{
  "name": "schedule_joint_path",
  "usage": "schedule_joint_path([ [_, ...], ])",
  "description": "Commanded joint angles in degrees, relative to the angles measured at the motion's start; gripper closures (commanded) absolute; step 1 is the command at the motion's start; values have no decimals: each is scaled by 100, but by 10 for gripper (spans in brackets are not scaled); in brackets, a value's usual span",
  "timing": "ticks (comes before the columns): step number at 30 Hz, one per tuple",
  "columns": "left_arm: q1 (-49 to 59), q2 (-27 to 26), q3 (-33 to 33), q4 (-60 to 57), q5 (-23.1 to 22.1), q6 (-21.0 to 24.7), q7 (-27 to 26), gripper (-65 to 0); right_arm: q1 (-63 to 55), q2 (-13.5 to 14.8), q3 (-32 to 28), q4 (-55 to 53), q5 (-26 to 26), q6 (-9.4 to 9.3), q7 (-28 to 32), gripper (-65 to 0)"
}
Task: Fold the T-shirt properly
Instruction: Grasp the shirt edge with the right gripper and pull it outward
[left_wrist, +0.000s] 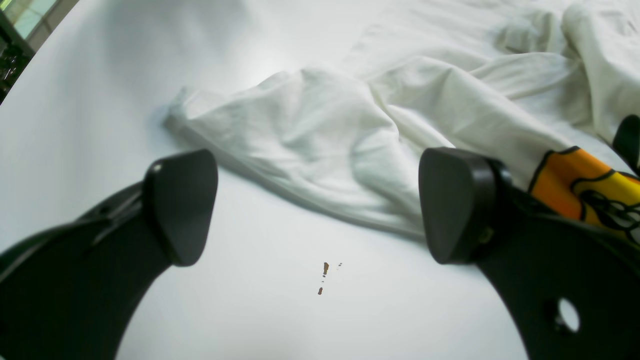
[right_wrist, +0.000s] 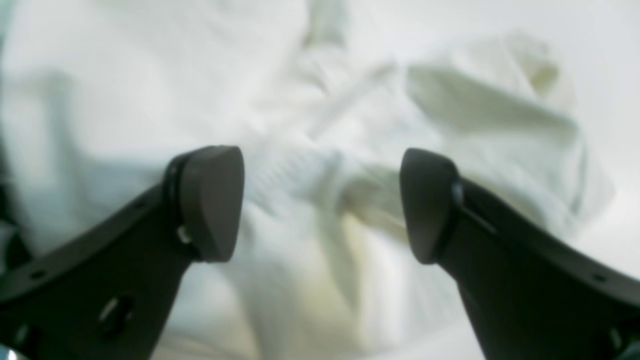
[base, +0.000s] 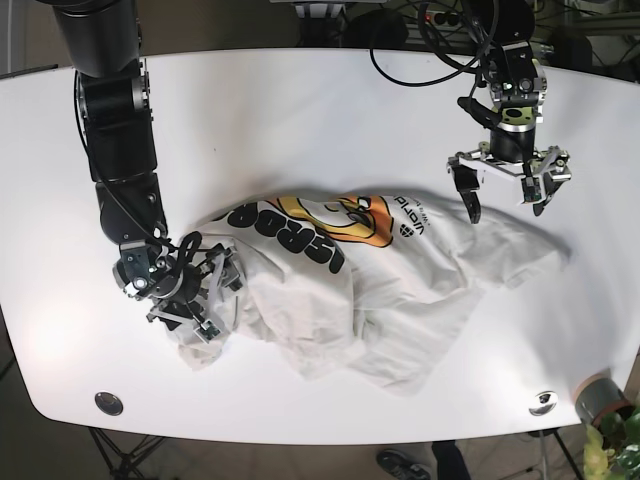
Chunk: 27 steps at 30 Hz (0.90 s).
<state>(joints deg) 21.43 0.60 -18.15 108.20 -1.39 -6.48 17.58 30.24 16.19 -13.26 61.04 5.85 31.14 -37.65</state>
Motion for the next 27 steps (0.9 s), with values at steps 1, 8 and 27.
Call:
schedule_joint_path([
  [1, -11, -29, -9, 85, -33, 2, -145, -586, 312, 144, -147, -130, 53, 108, 191, -472],
  [8, -11, -29, -9, -99, -41, 2, -154, -586, 435, 206, -208, -473, 53, 275, 552, -468],
  [27, -11, -38, -9, -126, -41, -7, -145, -586, 629, 162, -244, -1299, 53, 275, 1220, -471],
])
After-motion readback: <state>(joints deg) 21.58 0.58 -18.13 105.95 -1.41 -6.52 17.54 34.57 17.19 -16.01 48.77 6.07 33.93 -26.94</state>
